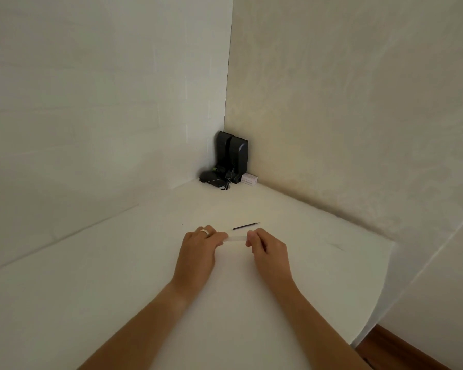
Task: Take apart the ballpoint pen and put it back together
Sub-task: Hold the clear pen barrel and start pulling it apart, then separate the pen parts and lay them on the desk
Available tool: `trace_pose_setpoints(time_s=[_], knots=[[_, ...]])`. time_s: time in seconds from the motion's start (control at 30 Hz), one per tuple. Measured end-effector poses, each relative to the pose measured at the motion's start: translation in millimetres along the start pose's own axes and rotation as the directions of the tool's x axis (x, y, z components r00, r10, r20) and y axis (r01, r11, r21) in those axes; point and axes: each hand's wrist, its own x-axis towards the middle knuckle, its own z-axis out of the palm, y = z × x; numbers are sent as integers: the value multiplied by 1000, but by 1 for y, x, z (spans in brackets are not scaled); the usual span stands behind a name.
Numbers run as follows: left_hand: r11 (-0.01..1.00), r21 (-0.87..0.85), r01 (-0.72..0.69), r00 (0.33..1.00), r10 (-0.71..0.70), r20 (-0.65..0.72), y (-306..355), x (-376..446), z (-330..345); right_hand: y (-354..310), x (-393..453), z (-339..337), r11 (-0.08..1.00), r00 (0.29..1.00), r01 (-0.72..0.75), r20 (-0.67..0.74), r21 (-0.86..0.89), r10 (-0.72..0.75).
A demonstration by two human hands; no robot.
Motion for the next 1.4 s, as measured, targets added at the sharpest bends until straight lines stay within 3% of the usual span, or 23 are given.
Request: trace_pose_setpoints(time_s=[0.2,0.47,0.57,0.67,0.83,1.0,1.17,1.4], knots=[[998,9,-68,994,67,86,3,-1,-2,-1,1,1,999,997,-32,-77,-36,29],[996,-82,-37,982,51,183,-4,-2,-4,-2,0,3,998,1000,22,-13,-59,-23],[989,-145,24,985,2,172,-5,-2,-5,-3,0,2,998,999,37,9,-45,-37],[977,-212,-11,989,43,143,0,-2,-10,-2,1,1,1000,1000,-20,22,-7,20],[985,-171,-12,996,26,85,-2,-3,-9,-3,0,3,999,998,-12,56,-40,14],[996,-83,30,992,-20,122,-8,-5,-2,-3,0,2,999,999,16,53,-51,-14],[978,-205,-42,991,67,117,-1,-5,-8,-2,0,0,1000,999,-15,41,-13,15],[989,-150,-8,997,19,70,-9,-4,-1,1,0,2,1000,999,-6,34,-6,6]])
